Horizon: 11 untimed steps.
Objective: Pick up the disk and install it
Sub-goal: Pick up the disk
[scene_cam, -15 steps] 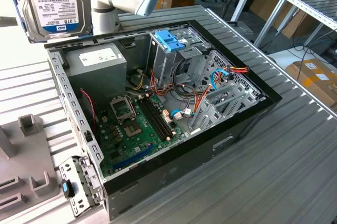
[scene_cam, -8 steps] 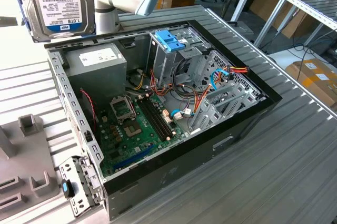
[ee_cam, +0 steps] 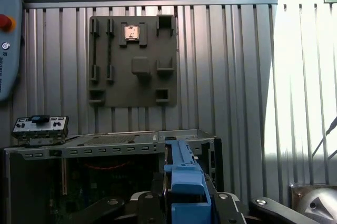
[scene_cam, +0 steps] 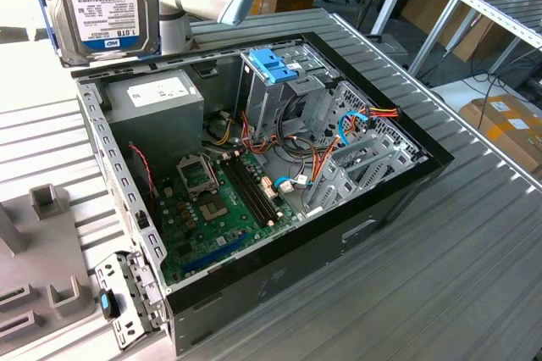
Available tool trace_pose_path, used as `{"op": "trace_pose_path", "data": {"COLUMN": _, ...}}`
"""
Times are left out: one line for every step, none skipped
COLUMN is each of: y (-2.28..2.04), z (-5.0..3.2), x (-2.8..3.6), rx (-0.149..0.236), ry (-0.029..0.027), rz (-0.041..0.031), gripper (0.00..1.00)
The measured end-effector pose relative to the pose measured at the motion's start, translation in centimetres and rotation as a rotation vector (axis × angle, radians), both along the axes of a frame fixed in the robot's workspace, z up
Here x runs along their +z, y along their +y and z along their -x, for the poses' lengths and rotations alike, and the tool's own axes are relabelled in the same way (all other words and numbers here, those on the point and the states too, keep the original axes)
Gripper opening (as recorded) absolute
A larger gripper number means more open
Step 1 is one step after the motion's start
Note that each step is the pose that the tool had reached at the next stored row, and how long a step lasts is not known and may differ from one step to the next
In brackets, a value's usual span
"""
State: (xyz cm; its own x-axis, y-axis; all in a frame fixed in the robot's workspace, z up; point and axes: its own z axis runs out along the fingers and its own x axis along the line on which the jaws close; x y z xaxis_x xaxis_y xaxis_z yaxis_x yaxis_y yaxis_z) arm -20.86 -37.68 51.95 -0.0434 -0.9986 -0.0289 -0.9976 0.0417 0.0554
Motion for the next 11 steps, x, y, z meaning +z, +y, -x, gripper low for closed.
{"op": "trace_pose_path", "data": {"y": 0.00, "z": -0.08, "x": 0.00, "rx": 0.000, "ry": 0.0000, "rz": 0.0000, "gripper": 0.37}}
{"op": "trace_pose_path", "data": {"y": 0.00, "z": -0.19, "x": 0.00, "rx": 0.000, "ry": -0.0001, "rz": 0.0000, "gripper": 0.37}}
{"op": "trace_pose_path", "data": {"y": 0.00, "z": -0.30, "x": 0.00, "rx": 0.000, "ry": 0.0000, "rz": 0.0001, "gripper": 0.37}}
{"op": "trace_pose_path", "data": {"y": 0.00, "z": -0.38, "x": 0.00, "rx": 0.000, "ry": -0.0001, "rz": -0.0001, "gripper": 0.37}}
{"op": "trace_pose_path", "data": {"y": 0.00, "z": -0.48, "x": 0.00, "rx": 0.000, "ry": 0.0000, "rz": 0.0000, "gripper": 0.37}}
{"op": "trace_pose_path", "data": {"y": 0.00, "z": -0.55, "x": 0.00, "rx": 0.000, "ry": 0.0000, "rz": 0.0000, "gripper": 0.37}}
{"op": "trace_pose_path", "data": {"y": 0.00, "z": -0.64, "x": 0.00, "rx": 0.000, "ry": 0.0000, "rz": 0.0000, "gripper": 0.37}}
{"op": "trace_pose_path", "data": {"y": 0.00, "z": -0.71, "x": 0.00, "rx": 0.000, "ry": 0.0000, "rz": 0.0000, "gripper": 0.37}}
{"op": "trace_pose_path", "data": {"y": 0.00, "z": -0.81, "x": 0.00, "rx": 0.000, "ry": 0.0000, "rz": 0.0000, "gripper": 0.37}}
{"op": "trace_pose_path", "data": {"y": 0.00, "z": -0.87, "x": 0.00, "rx": 0.000, "ry": 0.0000, "rz": 0.0000, "gripper": 0.37}}
{"op": "trace_pose_path", "data": {"y": 0.00, "z": -0.96, "x": 0.00, "rx": 0.000, "ry": 0.0000, "rz": 0.0000, "gripper": 0.37}}
